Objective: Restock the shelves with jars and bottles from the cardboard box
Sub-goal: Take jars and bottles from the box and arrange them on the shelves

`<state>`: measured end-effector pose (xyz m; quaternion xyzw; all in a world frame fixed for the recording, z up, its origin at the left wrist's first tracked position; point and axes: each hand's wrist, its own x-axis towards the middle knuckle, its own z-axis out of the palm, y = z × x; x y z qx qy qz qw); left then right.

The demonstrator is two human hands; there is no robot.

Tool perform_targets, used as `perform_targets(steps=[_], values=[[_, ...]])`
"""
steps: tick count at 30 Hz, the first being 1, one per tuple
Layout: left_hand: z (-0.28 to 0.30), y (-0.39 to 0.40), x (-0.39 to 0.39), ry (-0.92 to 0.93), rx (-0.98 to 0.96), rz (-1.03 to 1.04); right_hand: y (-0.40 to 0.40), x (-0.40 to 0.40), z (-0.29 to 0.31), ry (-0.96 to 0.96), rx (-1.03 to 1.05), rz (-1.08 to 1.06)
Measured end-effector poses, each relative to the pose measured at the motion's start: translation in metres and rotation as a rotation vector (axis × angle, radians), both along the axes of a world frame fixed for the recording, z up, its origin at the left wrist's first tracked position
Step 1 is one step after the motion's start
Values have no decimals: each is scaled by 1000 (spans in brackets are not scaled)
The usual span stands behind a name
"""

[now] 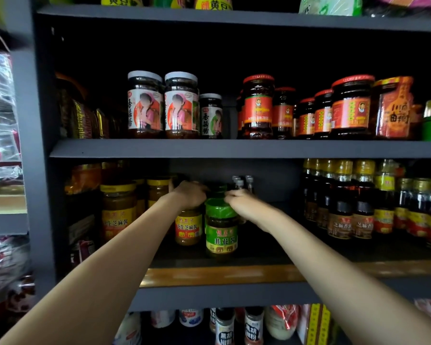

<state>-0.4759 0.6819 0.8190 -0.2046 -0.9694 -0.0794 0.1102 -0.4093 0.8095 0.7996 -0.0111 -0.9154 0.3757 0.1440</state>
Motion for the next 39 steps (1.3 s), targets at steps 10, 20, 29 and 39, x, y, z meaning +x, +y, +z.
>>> perform_targets(steps=[10,20,29,39], values=[[-48,-38,77,646,590,-145,-52,59,-16,913,119,72],[-211,-317,228,674,252,518,-318,96,-137,704,245,1062],[-358,-590,440,142,384,1457,-671,213,-292,206,845,1720],[-426,-758,586,-80,672,1948,-928,374,-341,228,1091,2108]])
